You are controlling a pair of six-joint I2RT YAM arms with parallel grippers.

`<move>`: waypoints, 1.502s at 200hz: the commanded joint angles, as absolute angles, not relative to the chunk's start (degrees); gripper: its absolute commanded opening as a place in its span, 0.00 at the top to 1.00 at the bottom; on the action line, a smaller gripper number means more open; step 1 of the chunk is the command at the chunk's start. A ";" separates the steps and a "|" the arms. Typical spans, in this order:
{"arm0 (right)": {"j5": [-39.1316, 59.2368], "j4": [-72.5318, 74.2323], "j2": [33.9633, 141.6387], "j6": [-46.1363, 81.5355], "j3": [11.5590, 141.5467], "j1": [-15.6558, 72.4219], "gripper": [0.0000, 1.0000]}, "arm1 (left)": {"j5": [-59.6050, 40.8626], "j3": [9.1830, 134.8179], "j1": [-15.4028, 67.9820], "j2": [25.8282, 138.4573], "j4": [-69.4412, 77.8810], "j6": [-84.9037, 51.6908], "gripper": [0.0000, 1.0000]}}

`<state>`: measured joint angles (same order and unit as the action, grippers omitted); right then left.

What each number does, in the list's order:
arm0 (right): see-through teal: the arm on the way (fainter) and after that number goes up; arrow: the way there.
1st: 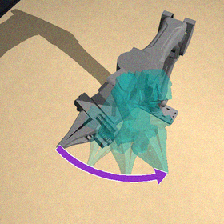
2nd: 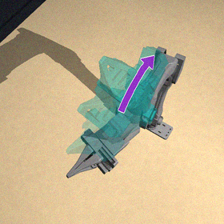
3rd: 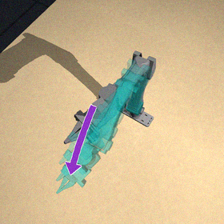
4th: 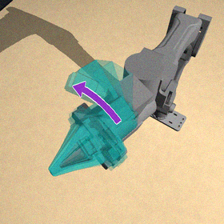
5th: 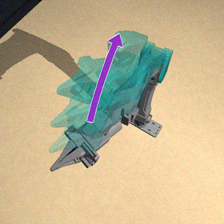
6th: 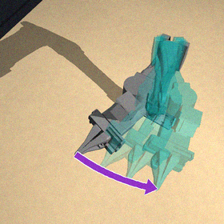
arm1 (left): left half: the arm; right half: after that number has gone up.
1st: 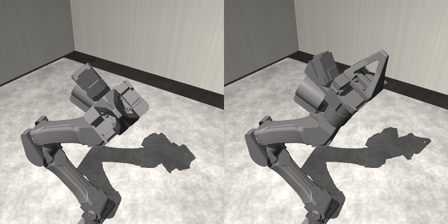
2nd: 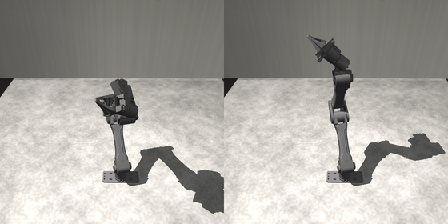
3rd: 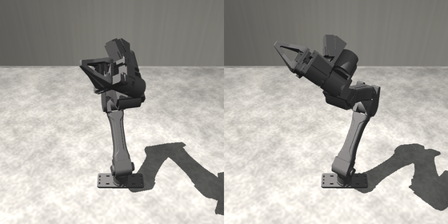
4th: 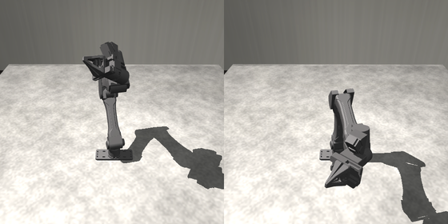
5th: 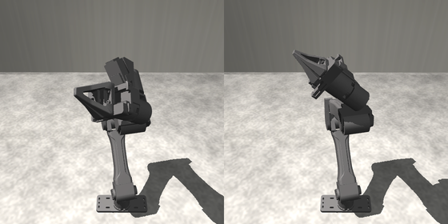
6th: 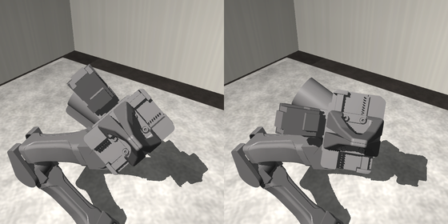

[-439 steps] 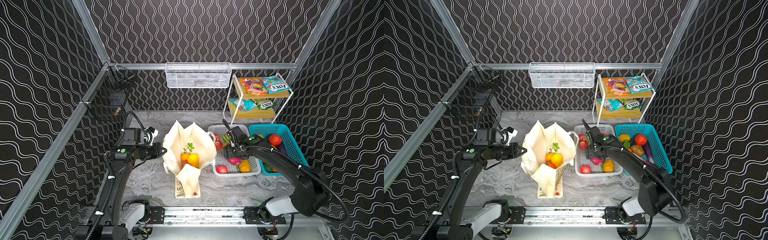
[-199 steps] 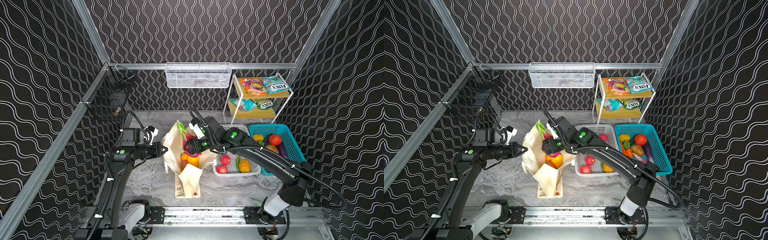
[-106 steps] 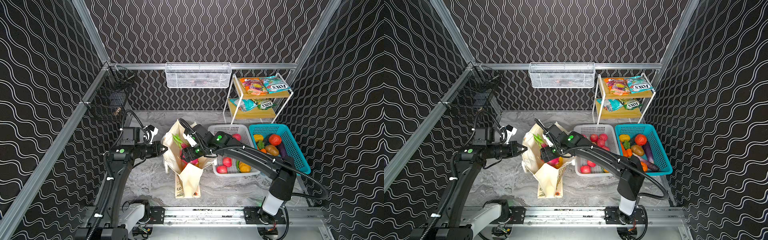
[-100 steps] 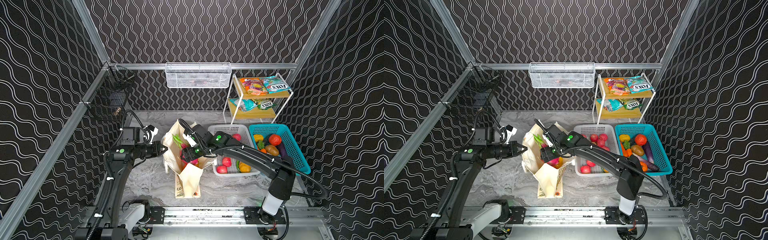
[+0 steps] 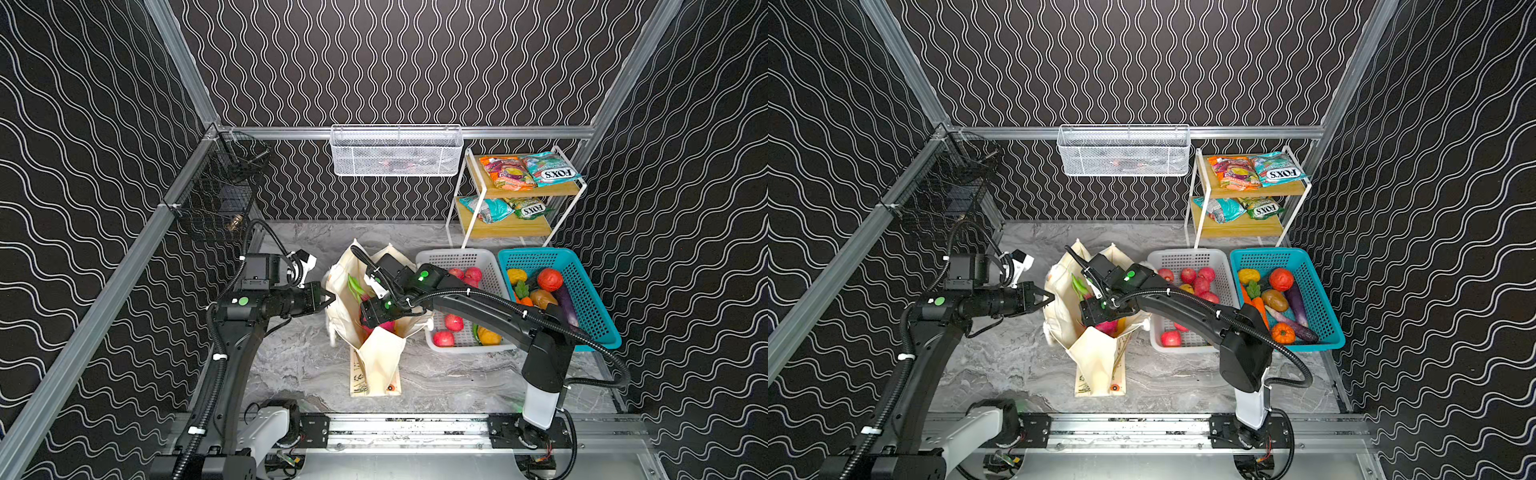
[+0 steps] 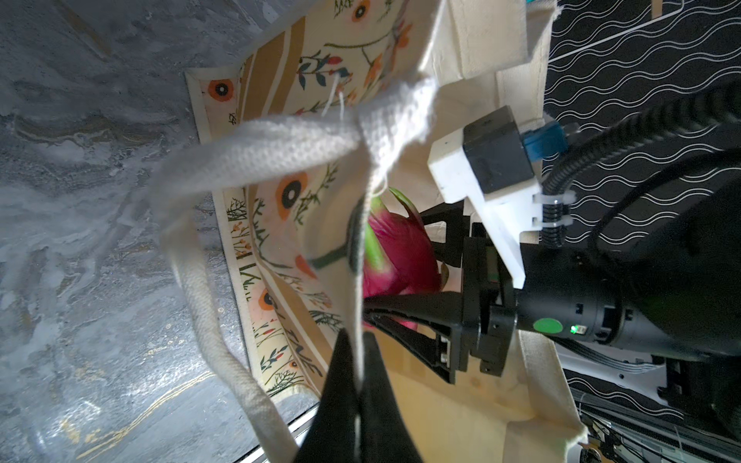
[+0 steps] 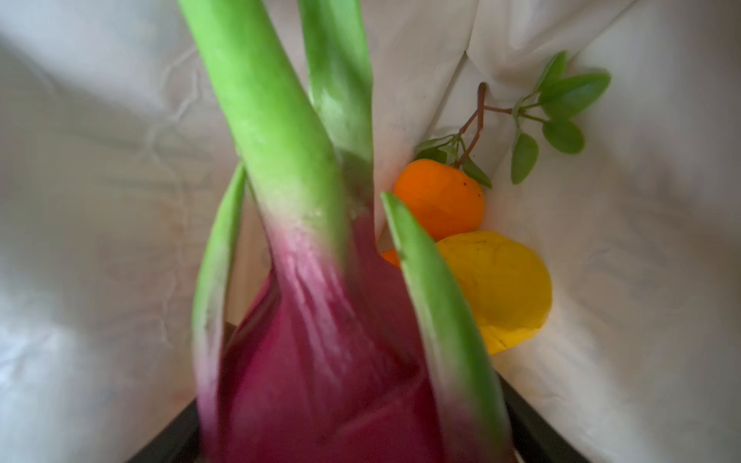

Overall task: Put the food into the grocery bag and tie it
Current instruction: 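Lower the dragon fruit into the bag and open the right gripper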

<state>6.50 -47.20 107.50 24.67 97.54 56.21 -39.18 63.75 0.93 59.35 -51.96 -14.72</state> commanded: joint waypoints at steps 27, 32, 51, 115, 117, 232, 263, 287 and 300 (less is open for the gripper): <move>5.29 -45.55 108.37 30.10 97.77 56.77 0.28 | -40.31 64.03 0.95 58.96 -51.24 -14.14 1.00; 5.20 -45.05 108.37 30.46 97.46 56.93 0.28 | -40.31 63.93 0.97 58.81 -51.11 -14.23 1.00; 4.24 -43.91 108.37 31.54 97.03 57.37 0.28 | -40.52 63.77 0.94 58.80 -50.72 -14.50 1.00; 1.77 -42.83 113.00 32.78 97.41 58.32 0.25 | -40.65 64.01 0.88 58.71 -50.64 -14.59 1.00; 1.72 -42.83 112.95 32.78 97.39 58.33 0.25 | -40.62 64.04 0.88 58.76 -50.69 -14.59 1.00; -0.03 -43.11 114.79 32.50 97.16 58.97 0.04 | -40.62 63.98 0.96 58.52 -50.77 -14.37 1.00; -0.60 -43.18 113.91 32.36 97.71 59.24 0.01 | -40.54 63.95 0.94 58.55 -50.82 -14.41 1.00; -1.06 -43.85 113.13 32.23 98.73 59.41 0.01 | -40.55 63.96 0.91 58.45 -50.86 -14.36 1.00; -1.52 -44.21 112.49 32.09 99.42 59.59 0.01 | -40.75 63.94 0.89 58.58 -50.90 -14.28 1.00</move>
